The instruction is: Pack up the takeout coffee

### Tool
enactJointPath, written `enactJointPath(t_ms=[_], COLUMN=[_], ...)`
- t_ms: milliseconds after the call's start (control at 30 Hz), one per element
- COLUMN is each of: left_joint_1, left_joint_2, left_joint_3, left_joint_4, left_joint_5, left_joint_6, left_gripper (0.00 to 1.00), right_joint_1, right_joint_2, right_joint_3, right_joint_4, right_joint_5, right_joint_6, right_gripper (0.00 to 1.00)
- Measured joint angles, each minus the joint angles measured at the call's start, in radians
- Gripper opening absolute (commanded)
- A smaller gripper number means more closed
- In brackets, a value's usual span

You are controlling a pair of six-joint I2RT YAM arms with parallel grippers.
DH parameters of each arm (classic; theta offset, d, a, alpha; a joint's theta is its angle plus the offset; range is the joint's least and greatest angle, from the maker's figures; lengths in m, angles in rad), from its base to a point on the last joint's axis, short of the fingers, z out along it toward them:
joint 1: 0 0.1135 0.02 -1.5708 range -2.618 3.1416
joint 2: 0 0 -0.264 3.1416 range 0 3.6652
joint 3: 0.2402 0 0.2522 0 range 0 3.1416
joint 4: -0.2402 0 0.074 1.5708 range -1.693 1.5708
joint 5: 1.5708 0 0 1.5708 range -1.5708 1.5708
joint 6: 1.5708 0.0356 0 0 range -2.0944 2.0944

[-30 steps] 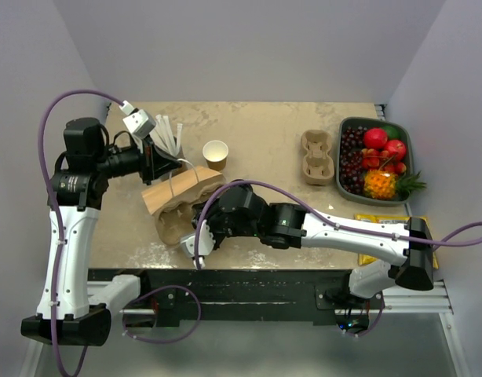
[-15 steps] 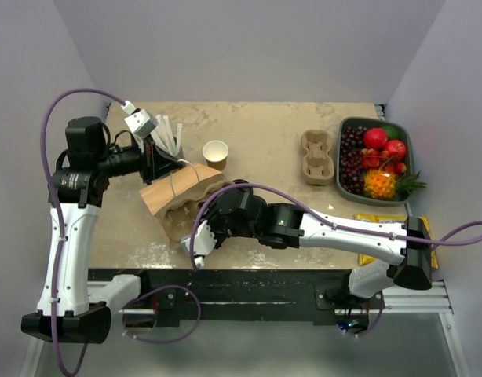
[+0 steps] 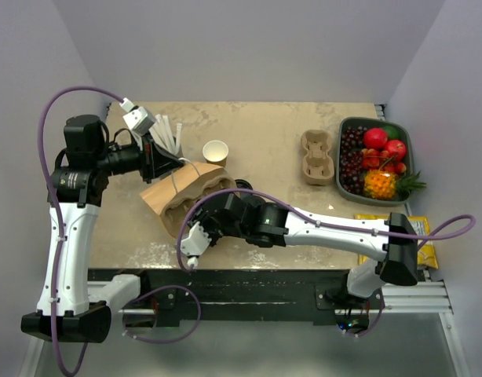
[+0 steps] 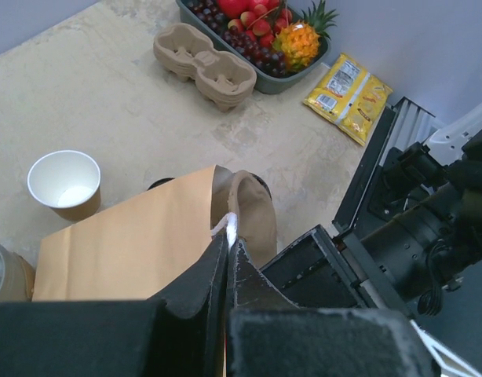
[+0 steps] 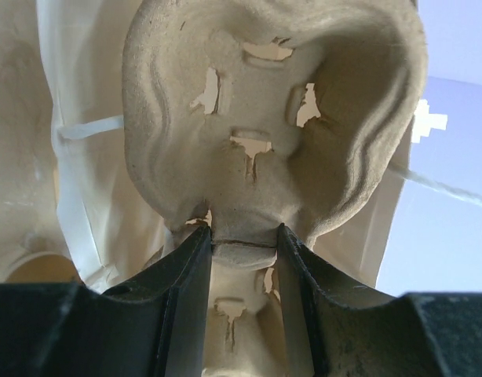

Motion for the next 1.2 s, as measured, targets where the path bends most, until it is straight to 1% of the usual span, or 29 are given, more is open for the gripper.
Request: enactJointPath(t_ms=[67, 233, 700, 1200], left_joint_1=[0.000, 0.000, 0.000, 0.000], left_joint_2=[0.000, 0.001, 0.009, 0.010], left_joint_3=[0.000, 0.000, 0.000, 0.000], left_joint_4=[0.005, 0.006, -0.009, -0.013], left_joint_5=[0.005, 0.006, 0.012, 0.013], left_joint_6=[-0.010, -0.008, 0.012, 0.019], left_gripper=[0.00, 0.00, 0.00, 0.00], right_joint_1=[0.003, 0.005, 0.006, 0.006], right_joint_2=[0.028, 0.059, -0.016, -0.035], right_joint_3=[0.023, 0.059, 0.021, 0.014], right_joint_4=[-0.010, -0.020, -0.027, -0.029], right_joint_5=[0.024, 0.071, 0.127, 0.160], right_joint_6=[-0.019, -0.045, -0.098, -0.105], right_gripper=[0.02, 0.02, 0.01, 0.00])
